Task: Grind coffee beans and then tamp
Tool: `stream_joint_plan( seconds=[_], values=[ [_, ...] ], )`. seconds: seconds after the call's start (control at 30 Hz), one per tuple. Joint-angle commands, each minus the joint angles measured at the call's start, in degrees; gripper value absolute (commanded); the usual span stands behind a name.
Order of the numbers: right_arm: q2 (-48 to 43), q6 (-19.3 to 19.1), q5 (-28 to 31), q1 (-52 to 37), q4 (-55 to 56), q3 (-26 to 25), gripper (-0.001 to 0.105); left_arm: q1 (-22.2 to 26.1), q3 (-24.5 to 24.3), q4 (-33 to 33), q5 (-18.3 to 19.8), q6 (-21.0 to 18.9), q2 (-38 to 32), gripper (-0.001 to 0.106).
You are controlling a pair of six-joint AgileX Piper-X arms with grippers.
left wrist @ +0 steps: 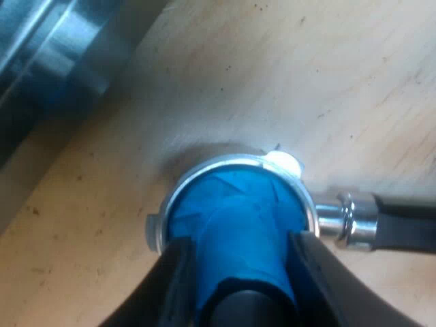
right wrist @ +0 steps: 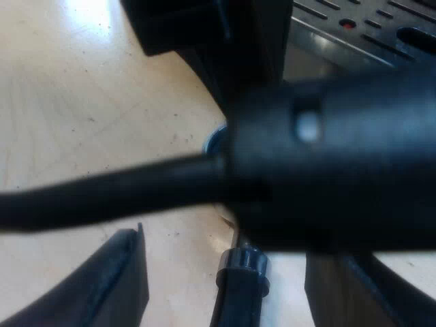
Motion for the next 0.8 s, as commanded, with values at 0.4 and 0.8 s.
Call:
stream_joint_plan(
  seconds=[0.4,0.8],
  values=[
    [-0.24,-0.19,-0.06,-0.44,-0.38,0.06,0.054,0.13,-0.51,1.62,-0.13,0.16,-2.04,0.000],
    [-0.24,-0.19,-1.44,-0.44,-0.38,-0.20,0.054,1.63,-3.83,6.61,-1.91,1.54,-13.15,0.000]
  ],
)
